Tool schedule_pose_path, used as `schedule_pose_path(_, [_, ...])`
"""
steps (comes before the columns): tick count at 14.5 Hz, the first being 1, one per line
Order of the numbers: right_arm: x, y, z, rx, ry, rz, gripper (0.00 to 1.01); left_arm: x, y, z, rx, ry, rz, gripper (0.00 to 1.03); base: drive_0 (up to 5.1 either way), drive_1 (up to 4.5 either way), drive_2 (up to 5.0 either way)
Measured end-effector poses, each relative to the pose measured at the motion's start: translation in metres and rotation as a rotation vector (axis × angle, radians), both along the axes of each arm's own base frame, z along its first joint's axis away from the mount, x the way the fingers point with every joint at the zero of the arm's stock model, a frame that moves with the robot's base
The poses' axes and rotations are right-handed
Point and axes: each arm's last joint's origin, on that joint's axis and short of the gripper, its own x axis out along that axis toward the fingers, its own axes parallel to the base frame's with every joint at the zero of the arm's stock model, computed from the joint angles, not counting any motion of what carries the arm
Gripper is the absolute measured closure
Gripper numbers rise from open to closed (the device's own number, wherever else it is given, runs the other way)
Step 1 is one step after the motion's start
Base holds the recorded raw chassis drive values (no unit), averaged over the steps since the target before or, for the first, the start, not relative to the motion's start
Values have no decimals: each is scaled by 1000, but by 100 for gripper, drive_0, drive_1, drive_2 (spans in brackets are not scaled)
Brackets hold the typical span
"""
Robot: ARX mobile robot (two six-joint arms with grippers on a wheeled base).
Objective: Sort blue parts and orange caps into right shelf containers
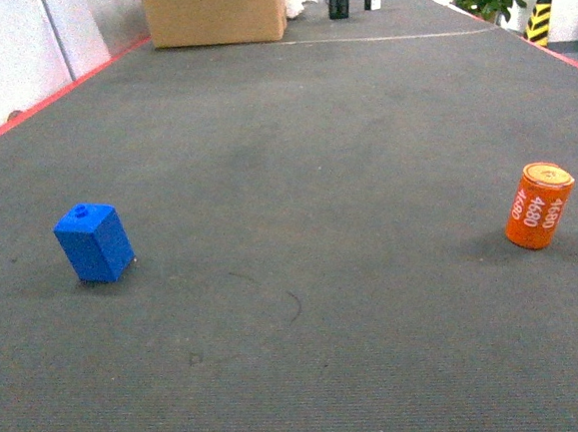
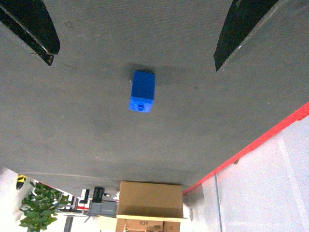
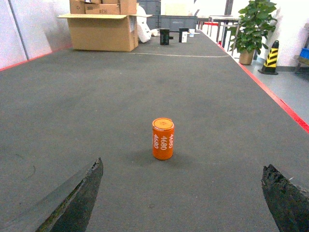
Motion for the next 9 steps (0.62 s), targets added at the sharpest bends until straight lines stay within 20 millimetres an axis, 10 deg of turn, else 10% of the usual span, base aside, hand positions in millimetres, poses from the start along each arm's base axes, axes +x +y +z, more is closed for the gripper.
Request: schedule_pose_path(9, [0, 0, 0, 0, -1, 0, 3, 0, 0, 0, 0, -2, 0, 5, 1, 31, -29])
